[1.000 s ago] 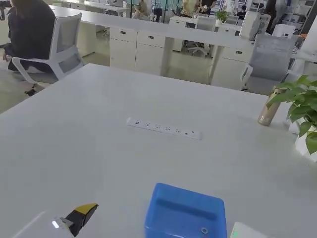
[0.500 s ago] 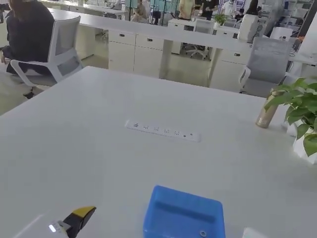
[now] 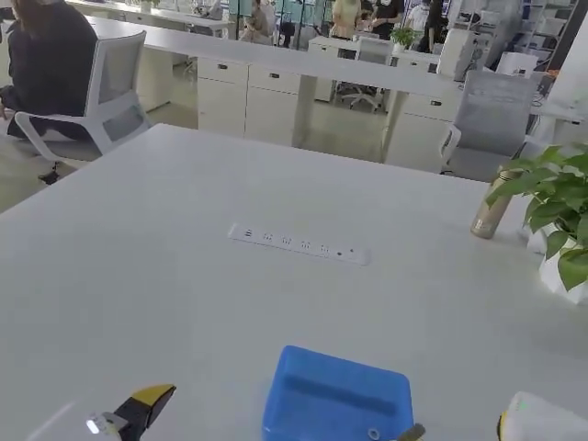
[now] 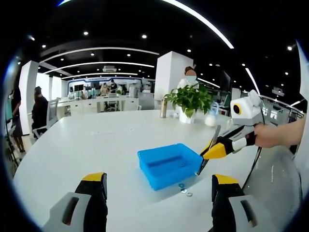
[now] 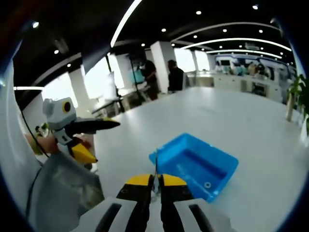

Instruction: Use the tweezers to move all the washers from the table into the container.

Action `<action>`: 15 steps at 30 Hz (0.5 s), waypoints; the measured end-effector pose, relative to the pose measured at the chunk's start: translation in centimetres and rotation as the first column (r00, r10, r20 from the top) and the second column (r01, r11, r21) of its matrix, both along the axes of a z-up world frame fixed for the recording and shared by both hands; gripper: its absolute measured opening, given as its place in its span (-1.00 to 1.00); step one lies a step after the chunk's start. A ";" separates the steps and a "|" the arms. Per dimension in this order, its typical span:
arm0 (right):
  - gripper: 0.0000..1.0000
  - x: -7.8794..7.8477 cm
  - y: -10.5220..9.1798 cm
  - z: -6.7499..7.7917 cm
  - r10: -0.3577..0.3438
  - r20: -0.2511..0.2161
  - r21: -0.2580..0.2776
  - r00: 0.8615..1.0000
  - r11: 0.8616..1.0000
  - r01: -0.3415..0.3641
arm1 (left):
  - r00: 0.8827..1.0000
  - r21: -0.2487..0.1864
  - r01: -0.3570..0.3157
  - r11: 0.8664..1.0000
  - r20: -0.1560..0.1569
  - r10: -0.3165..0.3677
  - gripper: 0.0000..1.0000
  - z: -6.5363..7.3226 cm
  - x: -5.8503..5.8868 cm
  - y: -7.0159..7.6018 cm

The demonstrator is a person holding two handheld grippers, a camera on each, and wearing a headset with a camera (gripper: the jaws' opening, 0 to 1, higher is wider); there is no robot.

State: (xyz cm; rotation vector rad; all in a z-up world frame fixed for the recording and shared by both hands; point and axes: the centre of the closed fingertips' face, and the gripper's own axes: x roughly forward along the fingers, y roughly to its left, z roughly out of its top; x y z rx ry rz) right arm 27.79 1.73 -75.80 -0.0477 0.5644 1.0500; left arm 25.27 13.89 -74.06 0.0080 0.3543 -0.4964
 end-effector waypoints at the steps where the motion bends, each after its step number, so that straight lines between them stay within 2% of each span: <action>1: -0.95 0.1 0.0 0.3 0.000 0.001 0.002 1.000 1.000 0.000 | 1.000 0.000 -0.001 1.000 -0.002 0.001 0.82 0.0 0.0 0.0; 4: -0.95 0.5 -0.1 1.0 -0.007 0.012 0.004 1.000 1.000 0.007 | 1.000 -0.002 -0.002 1.000 0.001 0.002 0.82 0.0 0.0 0.0; 9: -0.95 1.9 -0.4 2.1 -0.062 0.010 0.027 0.998 0.998 0.062 | 1.000 -0.002 -0.005 1.000 0.004 0.005 0.82 0.1 0.0 0.1; 15: -0.95 3.7 -0.9 2.6 -0.108 0.026 0.026 0.994 0.994 0.107 | 1.000 -0.010 -0.011 1.000 0.006 0.011 0.81 0.2 0.0 0.2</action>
